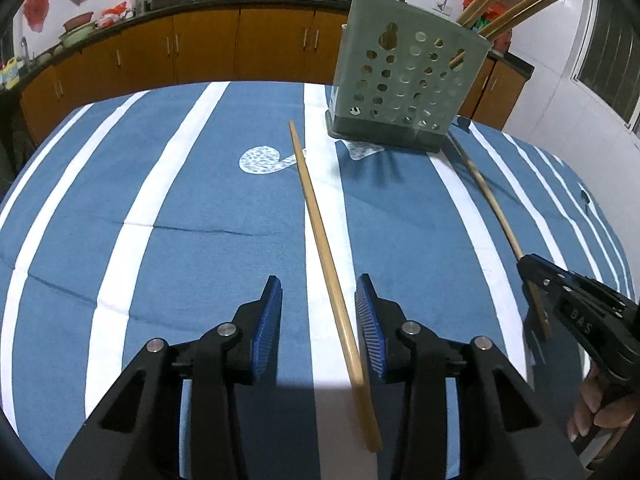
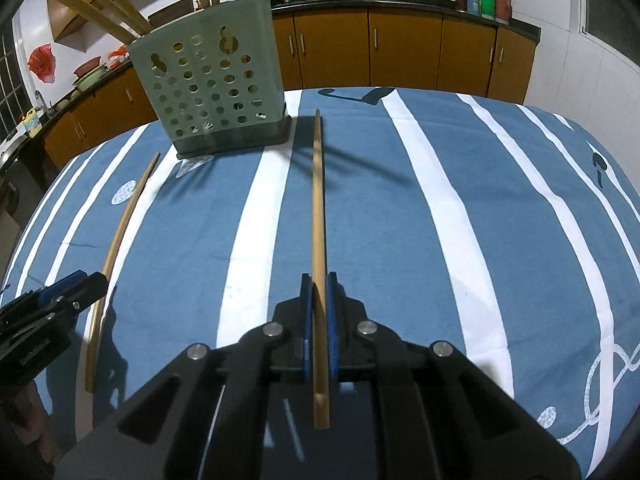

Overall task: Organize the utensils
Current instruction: 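Lower the left tool onto a chopstick and close it while the right tool grasps the last one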

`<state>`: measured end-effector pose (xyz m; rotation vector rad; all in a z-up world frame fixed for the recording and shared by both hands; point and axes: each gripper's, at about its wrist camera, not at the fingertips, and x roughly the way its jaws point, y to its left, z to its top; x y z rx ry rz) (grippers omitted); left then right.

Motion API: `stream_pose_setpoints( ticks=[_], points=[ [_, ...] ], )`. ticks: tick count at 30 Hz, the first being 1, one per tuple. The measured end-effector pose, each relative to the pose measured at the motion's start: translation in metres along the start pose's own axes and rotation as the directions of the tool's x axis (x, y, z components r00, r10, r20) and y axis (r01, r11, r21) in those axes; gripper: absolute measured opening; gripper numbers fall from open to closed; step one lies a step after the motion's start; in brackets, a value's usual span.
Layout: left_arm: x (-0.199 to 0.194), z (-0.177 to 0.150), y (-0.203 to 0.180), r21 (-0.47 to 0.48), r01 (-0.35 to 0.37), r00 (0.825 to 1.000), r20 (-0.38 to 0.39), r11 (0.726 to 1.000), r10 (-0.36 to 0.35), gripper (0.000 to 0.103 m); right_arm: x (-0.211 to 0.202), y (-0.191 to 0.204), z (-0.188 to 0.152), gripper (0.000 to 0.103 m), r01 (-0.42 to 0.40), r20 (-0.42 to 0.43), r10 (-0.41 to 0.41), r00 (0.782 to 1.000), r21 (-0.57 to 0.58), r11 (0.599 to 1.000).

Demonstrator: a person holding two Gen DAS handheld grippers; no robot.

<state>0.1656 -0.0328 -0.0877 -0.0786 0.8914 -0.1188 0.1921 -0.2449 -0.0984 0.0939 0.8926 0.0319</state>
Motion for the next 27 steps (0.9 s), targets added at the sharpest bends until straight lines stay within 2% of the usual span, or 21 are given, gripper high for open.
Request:
stream_pose_setpoints(
  ticks=[2,6,8,27],
  points=[
    [0.002,0.001,-0.001,0.003,-0.011,1.000,0.001,1.000,0.011,0.035,0.000,-0.001,0.000,0.008,-0.002,0.000,0.002,1.000,0.003,1.000],
    [0.004,0.003,-0.001,0.019,-0.035,0.999,0.003,0.999,0.035,0.013,0.000,-0.001,0.000,0.008,-0.005,0.001,0.005,1.000,0.006,1.000],
    [0.004,0.004,0.001,0.020,-0.036,0.999,0.002,0.999,0.036,0.008,0.000,-0.001,0.000,0.008,-0.006,0.001,0.006,1.000,0.008,1.000],
    [0.010,0.020,0.043,-0.019,-0.108,0.994,0.002,0.994,0.108,0.008,0.001,-0.002,0.002,0.009,-0.001,-0.001,0.001,1.000,0.009,1.000]
  ],
)
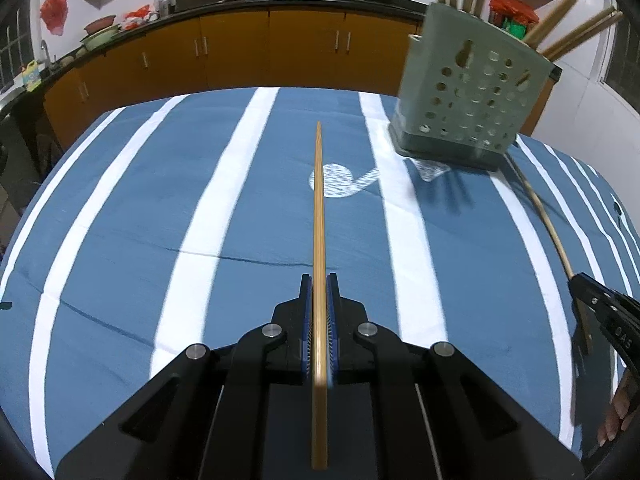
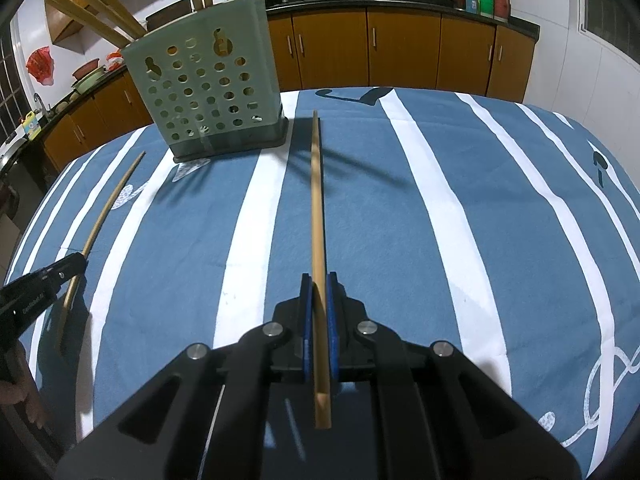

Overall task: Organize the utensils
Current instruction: 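Lower the left tool onto a chopstick and close it while the right tool grasps the last one, then lift the left tool's chopstick off the cloth while the right tool lifts its chopstick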

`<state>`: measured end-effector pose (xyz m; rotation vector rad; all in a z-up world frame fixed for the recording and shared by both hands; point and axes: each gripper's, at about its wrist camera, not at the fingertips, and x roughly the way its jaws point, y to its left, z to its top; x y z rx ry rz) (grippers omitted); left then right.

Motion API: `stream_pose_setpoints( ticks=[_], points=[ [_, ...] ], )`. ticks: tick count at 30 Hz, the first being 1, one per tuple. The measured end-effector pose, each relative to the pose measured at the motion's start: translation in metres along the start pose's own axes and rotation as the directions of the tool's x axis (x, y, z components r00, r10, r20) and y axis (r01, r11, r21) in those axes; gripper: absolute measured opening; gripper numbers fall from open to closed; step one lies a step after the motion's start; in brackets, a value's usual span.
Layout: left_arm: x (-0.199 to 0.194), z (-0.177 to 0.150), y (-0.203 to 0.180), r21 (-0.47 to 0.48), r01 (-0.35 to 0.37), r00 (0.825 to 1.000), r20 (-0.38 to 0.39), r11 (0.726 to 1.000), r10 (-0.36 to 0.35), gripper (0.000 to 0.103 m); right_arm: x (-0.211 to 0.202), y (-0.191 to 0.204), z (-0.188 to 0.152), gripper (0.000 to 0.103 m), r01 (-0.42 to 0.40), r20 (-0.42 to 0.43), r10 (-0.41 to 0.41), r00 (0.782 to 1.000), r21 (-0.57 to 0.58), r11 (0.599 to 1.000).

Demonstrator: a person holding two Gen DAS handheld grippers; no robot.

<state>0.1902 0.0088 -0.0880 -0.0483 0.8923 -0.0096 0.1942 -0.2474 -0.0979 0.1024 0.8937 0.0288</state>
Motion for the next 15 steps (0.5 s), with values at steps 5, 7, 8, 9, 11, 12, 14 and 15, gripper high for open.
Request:
stream_pose_setpoints(
  ticks=[5,7,8,9,11,12,14,15],
  points=[
    [0.003,0.004,0.008,-0.005,-0.015,1.000,-0.001,1.000,0.015,0.008,0.002,-0.001,0.003,0.009,0.010,0.002,-0.010,1.000,0.001,1.000],
    [0.004,0.005,0.009,-0.006,-0.018,1.000,0.002,1.000,0.018,0.008,0.003,-0.002,0.004,0.010,0.015,0.003,-0.015,1.000,0.001,1.000],
    [0.004,0.005,0.010,-0.006,-0.018,1.000,0.004,1.000,0.018,0.008,0.003,-0.002,0.005,0.010,0.017,0.004,-0.017,1.000,0.000,1.000],
    [0.005,0.004,0.010,-0.004,-0.018,1.000,0.007,1.000,0.018,0.008,0.004,-0.002,0.005,0.010,0.016,0.005,-0.016,1.000,-0.003,1.000],
    [0.005,0.004,0.010,0.000,-0.018,1.000,0.010,1.000,0.018,0.008,0.005,-0.002,0.006,0.010,0.020,0.006,-0.020,1.000,-0.005,1.000],
    [0.005,0.004,0.011,-0.002,-0.016,1.000,0.010,1.000,0.016,0.008,0.005,-0.002,0.007,0.010,0.022,0.007,-0.022,1.000,-0.007,1.000],
    [0.004,0.004,0.011,-0.005,-0.009,1.000,0.011,1.000,0.009,0.008,0.006,-0.002,0.007,0.010,0.026,0.008,-0.026,1.000,-0.010,1.000],
    [0.004,0.004,0.012,-0.004,-0.005,1.000,0.011,1.000,0.005,0.008,0.006,-0.002,0.008,0.010,0.027,0.009,-0.027,1.000,-0.011,1.000]
  ],
)
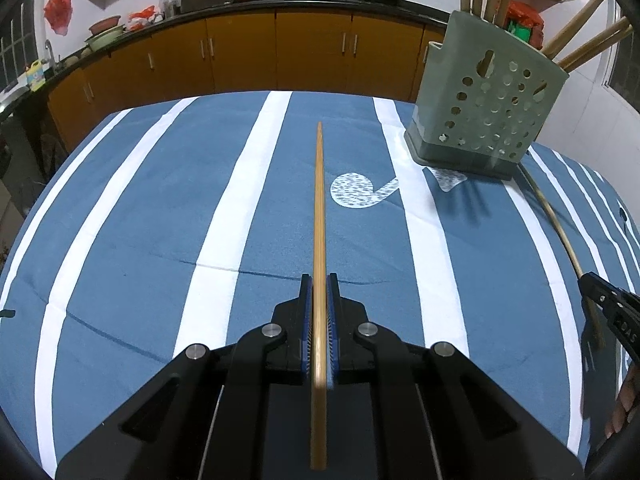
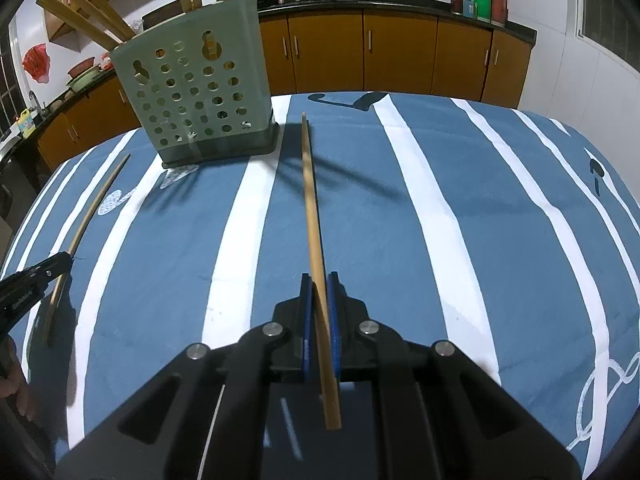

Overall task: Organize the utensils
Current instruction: 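Lift the left tool's chopstick off the cloth while the right tool lifts its chopstick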

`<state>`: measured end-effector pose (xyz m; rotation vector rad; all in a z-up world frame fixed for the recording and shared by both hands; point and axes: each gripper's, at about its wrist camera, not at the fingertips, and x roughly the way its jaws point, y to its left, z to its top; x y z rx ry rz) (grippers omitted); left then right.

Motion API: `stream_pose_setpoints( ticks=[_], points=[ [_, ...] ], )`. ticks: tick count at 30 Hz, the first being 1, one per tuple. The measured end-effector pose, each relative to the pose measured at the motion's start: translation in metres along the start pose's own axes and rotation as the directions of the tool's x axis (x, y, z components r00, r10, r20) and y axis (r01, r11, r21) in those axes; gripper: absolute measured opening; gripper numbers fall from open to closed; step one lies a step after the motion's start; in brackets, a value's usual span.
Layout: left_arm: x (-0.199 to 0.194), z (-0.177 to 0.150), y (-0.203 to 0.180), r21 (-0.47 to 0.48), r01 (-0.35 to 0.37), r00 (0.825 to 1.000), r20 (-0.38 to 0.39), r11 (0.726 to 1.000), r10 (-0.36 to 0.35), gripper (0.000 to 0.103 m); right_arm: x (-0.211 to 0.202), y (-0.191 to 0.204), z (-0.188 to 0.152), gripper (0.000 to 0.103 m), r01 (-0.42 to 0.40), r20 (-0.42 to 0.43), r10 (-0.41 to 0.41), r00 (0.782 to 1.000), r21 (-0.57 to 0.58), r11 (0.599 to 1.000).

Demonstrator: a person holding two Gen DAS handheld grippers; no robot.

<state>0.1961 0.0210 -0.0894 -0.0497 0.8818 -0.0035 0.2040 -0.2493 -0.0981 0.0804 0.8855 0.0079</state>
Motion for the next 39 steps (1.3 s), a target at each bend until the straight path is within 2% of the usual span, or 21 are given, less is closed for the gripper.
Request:
stream_pose_setpoints(
  ticks=[13,39],
  points=[
    [0.0016,0.0034,0.0044,0.006,0.042,0.999,-0.001,0.999,-0.042,0.008,0.0043,-0.0055,0.0049,0.009,0.006,0.010,-0.006,1.000,0.012,1.000],
    [-0.0003,0.0002,0.0026,0.018,0.031,1.000,-0.002,0.999,-0.031,0.008,0.0043,-0.0044,0.0041,0.009,0.012,0.011,-0.012,1.000,-0.002,1.000]
  ],
)
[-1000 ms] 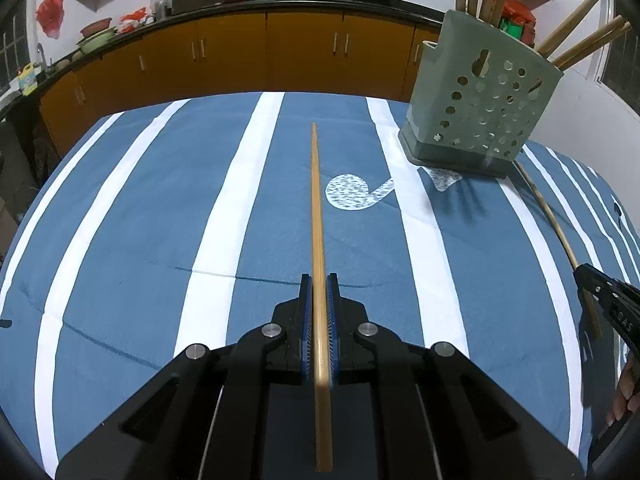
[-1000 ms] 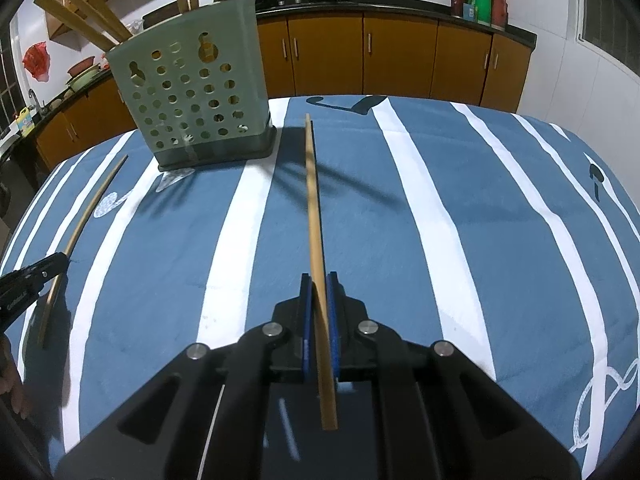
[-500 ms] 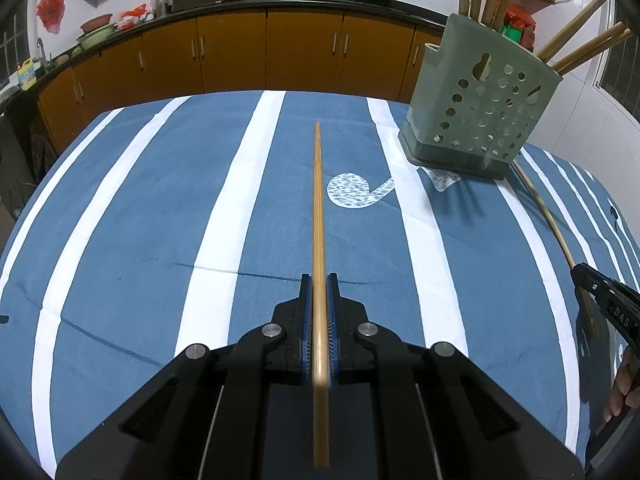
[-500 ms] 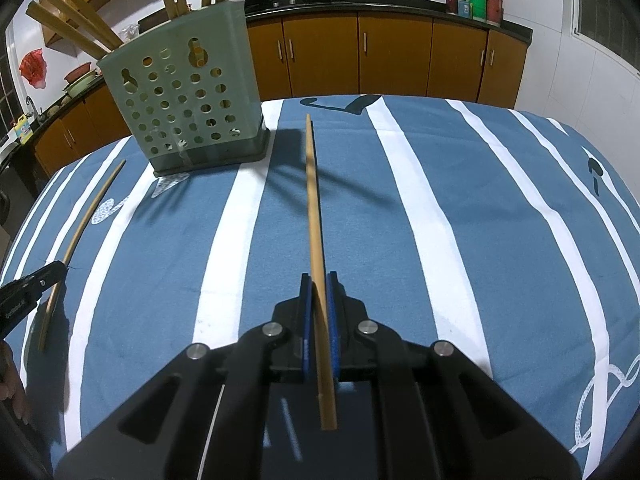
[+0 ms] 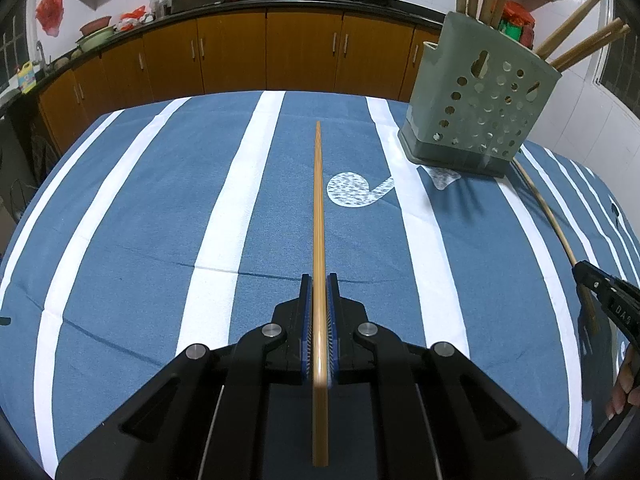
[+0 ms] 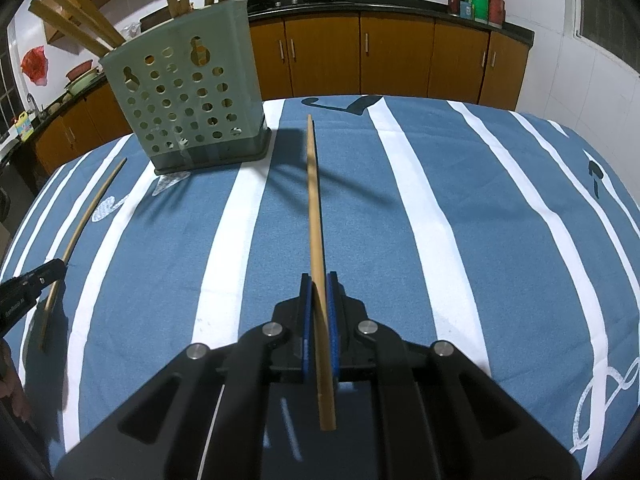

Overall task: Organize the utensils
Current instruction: 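Lift the left tool's chopstick off the cloth while the right tool lifts its chopstick, then carry the left tool's chopstick above the green holder while the right tool carries its own there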

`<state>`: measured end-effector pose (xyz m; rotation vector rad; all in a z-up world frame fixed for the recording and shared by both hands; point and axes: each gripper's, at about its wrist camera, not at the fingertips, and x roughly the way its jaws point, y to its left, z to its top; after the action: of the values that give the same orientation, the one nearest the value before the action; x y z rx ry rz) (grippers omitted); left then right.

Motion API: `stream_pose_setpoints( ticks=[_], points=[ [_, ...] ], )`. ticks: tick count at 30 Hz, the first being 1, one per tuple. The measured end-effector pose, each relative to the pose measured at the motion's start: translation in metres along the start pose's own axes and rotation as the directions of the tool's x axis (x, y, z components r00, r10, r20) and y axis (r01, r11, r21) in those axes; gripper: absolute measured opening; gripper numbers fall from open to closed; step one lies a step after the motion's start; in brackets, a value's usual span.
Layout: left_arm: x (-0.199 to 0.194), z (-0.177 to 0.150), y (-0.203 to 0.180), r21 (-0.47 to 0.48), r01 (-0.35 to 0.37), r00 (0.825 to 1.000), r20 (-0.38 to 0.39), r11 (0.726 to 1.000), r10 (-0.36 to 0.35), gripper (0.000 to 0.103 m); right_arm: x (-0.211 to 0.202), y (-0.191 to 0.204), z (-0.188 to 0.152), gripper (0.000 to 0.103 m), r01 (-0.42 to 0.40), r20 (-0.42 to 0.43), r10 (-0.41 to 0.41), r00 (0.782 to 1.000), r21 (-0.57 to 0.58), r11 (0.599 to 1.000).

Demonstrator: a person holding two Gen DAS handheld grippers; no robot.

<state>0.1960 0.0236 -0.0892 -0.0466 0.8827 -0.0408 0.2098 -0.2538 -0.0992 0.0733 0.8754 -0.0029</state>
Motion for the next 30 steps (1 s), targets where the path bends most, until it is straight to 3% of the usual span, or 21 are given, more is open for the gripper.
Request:
stream_pose_setpoints(
  ticks=[10,15,21,30],
  points=[
    [-0.022,0.008,-0.001,0.004,0.022,0.998,0.051,1.000,-0.022,0.008,-0.021,-0.001,0.007,0.009,-0.009,0.046,0.009,0.999,0.001,1.000],
    [-0.047,0.022,0.002,-0.011,0.046,0.992,0.121,0.999,-0.045,0.008,-0.053,-0.002,0.026,0.008,-0.027,0.145,0.025,0.989,0.013,1.000],
    [-0.085,0.048,0.009,-0.047,0.096,0.969,0.233,0.994,-0.082,0.008,-0.092,-0.003,0.048,0.008,-0.050,0.261,0.043,0.964,0.018,0.999],
    [-0.115,0.077,0.010,-0.037,0.145,0.937,0.325,0.989,-0.125,0.007,-0.129,-0.001,0.072,0.008,-0.079,0.370,0.076,0.926,-0.005,0.997]
  ],
)
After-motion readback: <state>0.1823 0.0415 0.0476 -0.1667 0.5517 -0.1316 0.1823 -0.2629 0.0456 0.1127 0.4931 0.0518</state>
